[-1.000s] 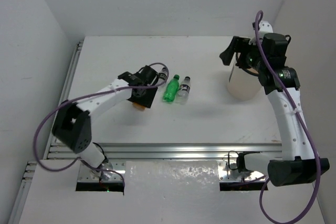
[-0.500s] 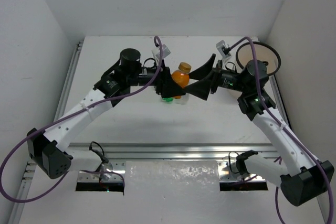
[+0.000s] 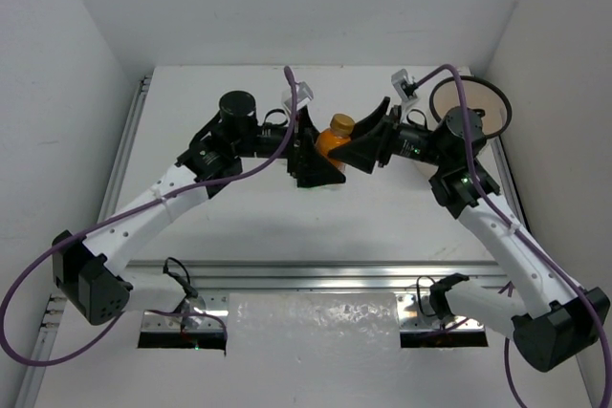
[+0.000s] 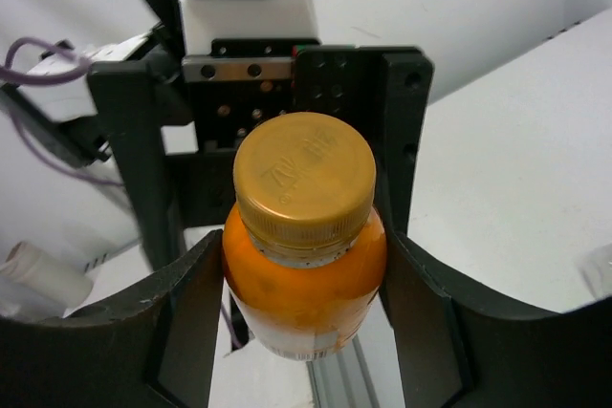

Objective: Put the plastic bottles in the bin

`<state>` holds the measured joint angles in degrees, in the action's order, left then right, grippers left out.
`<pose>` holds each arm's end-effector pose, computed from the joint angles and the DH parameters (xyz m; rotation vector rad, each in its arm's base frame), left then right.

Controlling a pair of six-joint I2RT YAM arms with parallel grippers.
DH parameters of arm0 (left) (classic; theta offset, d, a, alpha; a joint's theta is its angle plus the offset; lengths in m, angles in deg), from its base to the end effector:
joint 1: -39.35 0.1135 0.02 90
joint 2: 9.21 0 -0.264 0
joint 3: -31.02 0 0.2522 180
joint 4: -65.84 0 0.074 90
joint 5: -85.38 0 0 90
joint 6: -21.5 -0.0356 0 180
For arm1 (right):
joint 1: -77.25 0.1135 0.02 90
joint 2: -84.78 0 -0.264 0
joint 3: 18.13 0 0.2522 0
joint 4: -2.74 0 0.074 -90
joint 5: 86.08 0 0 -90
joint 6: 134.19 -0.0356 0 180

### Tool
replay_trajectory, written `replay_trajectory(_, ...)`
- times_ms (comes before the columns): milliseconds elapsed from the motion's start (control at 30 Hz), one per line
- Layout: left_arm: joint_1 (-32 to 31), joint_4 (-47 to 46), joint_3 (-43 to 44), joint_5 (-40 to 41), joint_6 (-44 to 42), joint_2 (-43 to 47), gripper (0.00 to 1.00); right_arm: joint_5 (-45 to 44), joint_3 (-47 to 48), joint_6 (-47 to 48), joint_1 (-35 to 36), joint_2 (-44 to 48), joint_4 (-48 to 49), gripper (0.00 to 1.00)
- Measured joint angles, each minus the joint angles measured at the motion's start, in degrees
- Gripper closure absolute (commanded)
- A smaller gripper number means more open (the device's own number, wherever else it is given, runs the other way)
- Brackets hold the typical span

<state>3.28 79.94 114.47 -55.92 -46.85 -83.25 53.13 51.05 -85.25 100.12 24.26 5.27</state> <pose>0.2198 -0.1945 0.4007 0.9549 1.5846 -1.4639 0.2059 0.1161 0.4002 -0.5583 1.5307 1.4700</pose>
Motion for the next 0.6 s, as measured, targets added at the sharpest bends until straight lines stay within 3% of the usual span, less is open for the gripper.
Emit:
replay_trajectory(133,-0.7,6.4,1.8,12.4,-0.8,0.0,0.0,-10.3,2.9,5.2,0.3,0.3,-9.2,1.0)
replay_trajectory(333,1.9,21.7,4.7,47.4,3.4,1.0,0.0,-46.9,17.8,13.9,-2.5,-0.4,-31.2,1.0)
replay_trajectory(500,6.7,26.8,3.1,61.2,5.9,1.7,0.0,-68.1,32.0,16.8,-18.6,-9.2,-41.3,0.99)
replay_trajectory(600,6.8,27.4,3.1,64.3,6.1,0.1,0.0,-75.0,36.1,17.0,-24.9,-16.8,-44.8,0.91)
